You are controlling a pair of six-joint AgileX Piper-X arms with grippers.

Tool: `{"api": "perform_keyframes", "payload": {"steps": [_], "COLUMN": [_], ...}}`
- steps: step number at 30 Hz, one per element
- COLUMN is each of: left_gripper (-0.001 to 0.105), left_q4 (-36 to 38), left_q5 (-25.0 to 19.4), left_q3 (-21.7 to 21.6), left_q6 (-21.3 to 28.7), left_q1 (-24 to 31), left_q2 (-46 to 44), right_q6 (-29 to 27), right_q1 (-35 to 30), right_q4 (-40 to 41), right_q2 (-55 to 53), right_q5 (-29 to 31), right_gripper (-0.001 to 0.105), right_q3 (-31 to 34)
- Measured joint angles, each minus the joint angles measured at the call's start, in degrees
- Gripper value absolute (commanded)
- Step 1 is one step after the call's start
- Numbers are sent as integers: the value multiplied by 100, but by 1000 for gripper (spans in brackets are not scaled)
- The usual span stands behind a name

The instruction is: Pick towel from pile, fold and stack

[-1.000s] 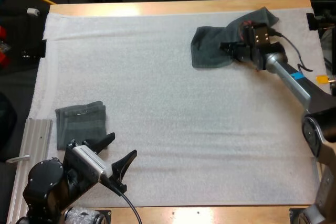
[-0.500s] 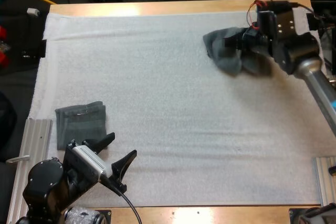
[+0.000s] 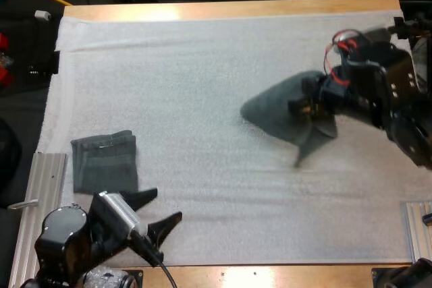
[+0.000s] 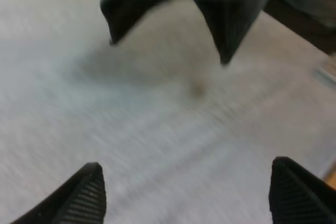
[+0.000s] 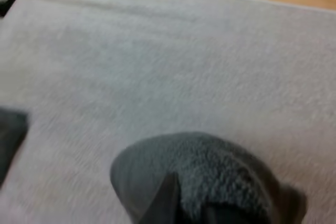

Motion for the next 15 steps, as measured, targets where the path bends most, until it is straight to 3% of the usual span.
{"api": "perform_keyframes", "payload": {"steps": [5,12,15], "left_gripper": [63,63,63], "left_q4": [581,659,659], "left_q5": [137,156,156], "left_q3": [0,0,0], "left_q6": [0,0,0], "left_q1": [0,0,0], "left_q2": [5,5,5], "right_q6": [240,558,586], "right_q1": [458,1400,1739], "right_q4": [719,1772,1814], "right_q2": [-379,-520,-506], "right_q5": [14,-348,-338], "right_gripper": [0,0,0], "right_q3": [0,0,52]}}
